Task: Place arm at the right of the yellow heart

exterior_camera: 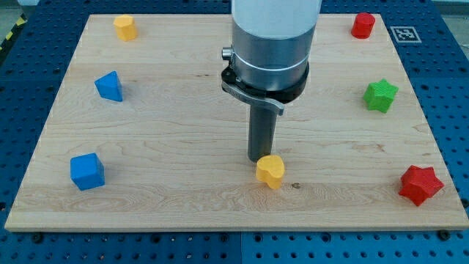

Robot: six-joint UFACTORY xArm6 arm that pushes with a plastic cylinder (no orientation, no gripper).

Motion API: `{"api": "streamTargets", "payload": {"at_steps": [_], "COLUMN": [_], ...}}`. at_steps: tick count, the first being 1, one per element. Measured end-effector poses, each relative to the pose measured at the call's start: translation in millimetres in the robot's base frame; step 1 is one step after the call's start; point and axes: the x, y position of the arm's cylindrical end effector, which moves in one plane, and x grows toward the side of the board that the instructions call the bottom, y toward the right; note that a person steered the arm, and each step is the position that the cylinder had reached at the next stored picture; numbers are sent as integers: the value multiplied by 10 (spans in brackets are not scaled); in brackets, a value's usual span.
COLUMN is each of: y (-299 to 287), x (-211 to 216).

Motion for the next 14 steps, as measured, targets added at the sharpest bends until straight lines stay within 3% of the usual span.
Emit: {"api": "streamTargets", "payload": {"at_steps": [2, 4, 6, 7, 8, 9, 10, 11, 14], "y": [25, -155, -168, 67, 699, 1035, 1022, 903, 791], "x": [104, -490, -576, -576, -540, -195, 410, 709, 639]}}
